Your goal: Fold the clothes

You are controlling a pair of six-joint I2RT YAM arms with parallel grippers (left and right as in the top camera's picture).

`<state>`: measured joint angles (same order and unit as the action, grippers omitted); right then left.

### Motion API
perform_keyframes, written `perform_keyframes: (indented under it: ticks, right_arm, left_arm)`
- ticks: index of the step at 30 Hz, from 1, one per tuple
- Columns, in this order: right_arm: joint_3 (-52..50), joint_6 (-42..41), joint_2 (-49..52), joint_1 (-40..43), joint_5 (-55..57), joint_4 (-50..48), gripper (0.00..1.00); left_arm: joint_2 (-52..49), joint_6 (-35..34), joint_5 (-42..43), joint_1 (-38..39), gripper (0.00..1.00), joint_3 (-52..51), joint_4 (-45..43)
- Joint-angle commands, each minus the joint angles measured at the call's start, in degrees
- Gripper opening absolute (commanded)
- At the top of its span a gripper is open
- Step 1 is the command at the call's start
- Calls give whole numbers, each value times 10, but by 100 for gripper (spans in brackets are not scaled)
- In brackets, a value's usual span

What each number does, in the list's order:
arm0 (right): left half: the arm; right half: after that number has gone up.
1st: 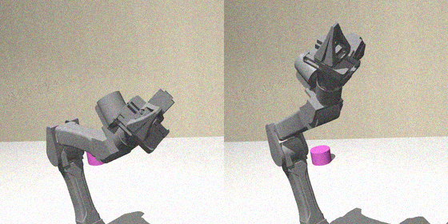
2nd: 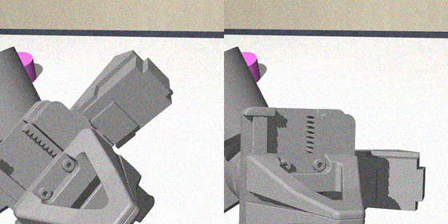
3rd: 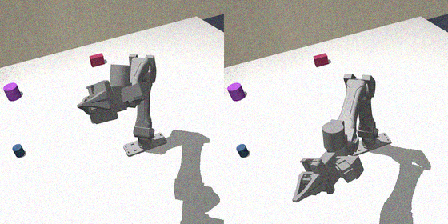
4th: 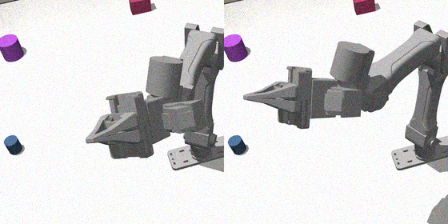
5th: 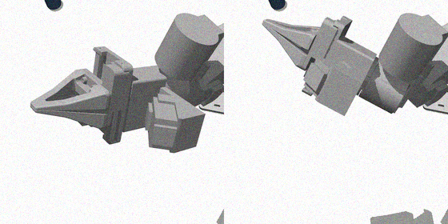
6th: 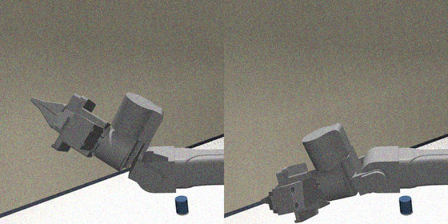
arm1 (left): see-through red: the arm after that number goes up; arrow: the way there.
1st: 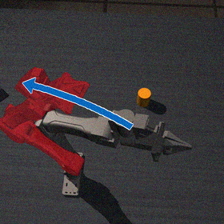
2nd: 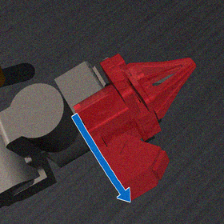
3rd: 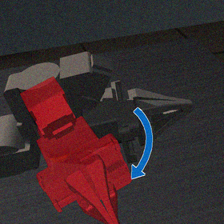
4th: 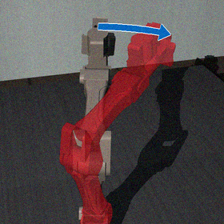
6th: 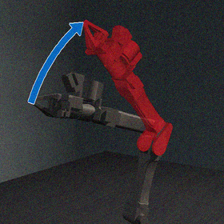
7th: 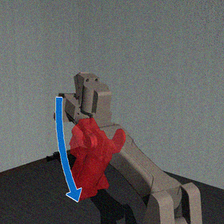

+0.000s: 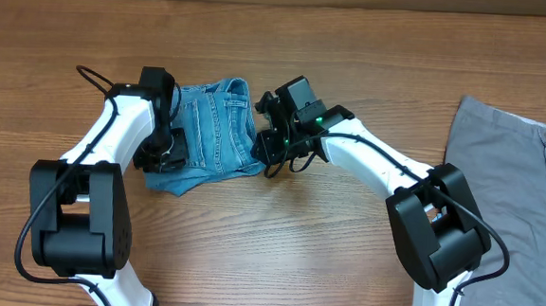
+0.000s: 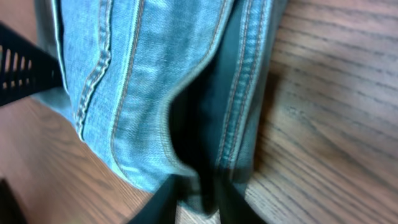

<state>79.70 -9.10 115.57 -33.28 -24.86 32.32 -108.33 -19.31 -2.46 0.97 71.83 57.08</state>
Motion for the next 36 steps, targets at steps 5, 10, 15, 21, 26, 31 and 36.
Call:
perform_keyframes:
  ticks: [5, 10, 15, 21, 26, 31, 36]
  right_arm:
    - [3, -62, -2, 62, 130, 30, 4]
    - [3, -18, -11, 94, -72, 2, 34]
    - [3, 1, -18, 89, -212, -85, 57]
    - [2, -11, -4, 35, -120, -64, 60]
    - [2, -12, 27, -11, -43, -23, 33]
    - [2, -129, 45, -17, 88, 2, 4]
    - [2, -182, 45, 12, 115, 42, 4]
  left_arm:
    - [-29, 14, -11, -6, 41, -49, 16]
    - [-29, 14, -7, -7, 42, -45, 26]
    - [-23, 17, -7, -7, 46, -2, 73]
    - [31, 26, 1, -13, 92, 104, 120]
    - [67, 44, 25, -36, 100, 146, 135]
    - [68, 48, 26, -80, 100, 135, 155]
    - [67, 93, 99, -118, 100, 72, 112]
